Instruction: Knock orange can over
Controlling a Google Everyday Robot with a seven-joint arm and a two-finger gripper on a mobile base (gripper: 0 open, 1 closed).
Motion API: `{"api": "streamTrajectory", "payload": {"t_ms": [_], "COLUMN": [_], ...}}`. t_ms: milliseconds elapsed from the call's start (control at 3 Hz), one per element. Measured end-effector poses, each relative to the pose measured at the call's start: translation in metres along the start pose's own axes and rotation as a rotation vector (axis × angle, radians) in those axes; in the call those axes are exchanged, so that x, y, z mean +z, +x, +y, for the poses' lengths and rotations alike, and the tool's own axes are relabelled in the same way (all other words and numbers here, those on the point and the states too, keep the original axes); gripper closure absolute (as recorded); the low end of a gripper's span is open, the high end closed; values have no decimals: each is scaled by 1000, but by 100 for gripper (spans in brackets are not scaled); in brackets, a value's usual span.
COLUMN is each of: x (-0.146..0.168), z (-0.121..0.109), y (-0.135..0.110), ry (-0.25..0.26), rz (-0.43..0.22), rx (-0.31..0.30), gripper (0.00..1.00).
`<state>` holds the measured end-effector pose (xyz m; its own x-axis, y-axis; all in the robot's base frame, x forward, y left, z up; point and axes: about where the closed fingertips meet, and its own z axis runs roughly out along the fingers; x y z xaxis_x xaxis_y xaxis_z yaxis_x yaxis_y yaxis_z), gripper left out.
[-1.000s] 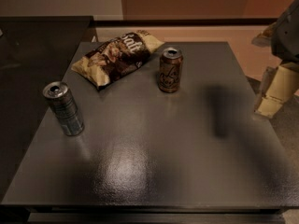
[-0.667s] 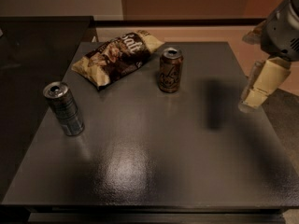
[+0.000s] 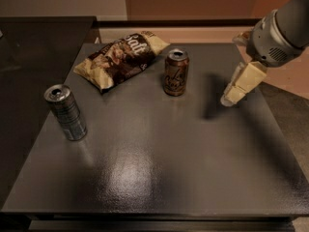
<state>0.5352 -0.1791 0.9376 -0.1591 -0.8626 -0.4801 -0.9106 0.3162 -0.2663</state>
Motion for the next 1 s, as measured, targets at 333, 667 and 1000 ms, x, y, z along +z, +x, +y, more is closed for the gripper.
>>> {"api": "streamTrajectory", "payload": {"t_ms": [333,667,1000], "x": [29,54,78], "z": [-19,-32,-42], "y": [-19,-38,-53], "ry": [21,-1,-51], "rz": [-102,-183,-244], "rx": [2,8,24], "gripper": [0,0,0]}}
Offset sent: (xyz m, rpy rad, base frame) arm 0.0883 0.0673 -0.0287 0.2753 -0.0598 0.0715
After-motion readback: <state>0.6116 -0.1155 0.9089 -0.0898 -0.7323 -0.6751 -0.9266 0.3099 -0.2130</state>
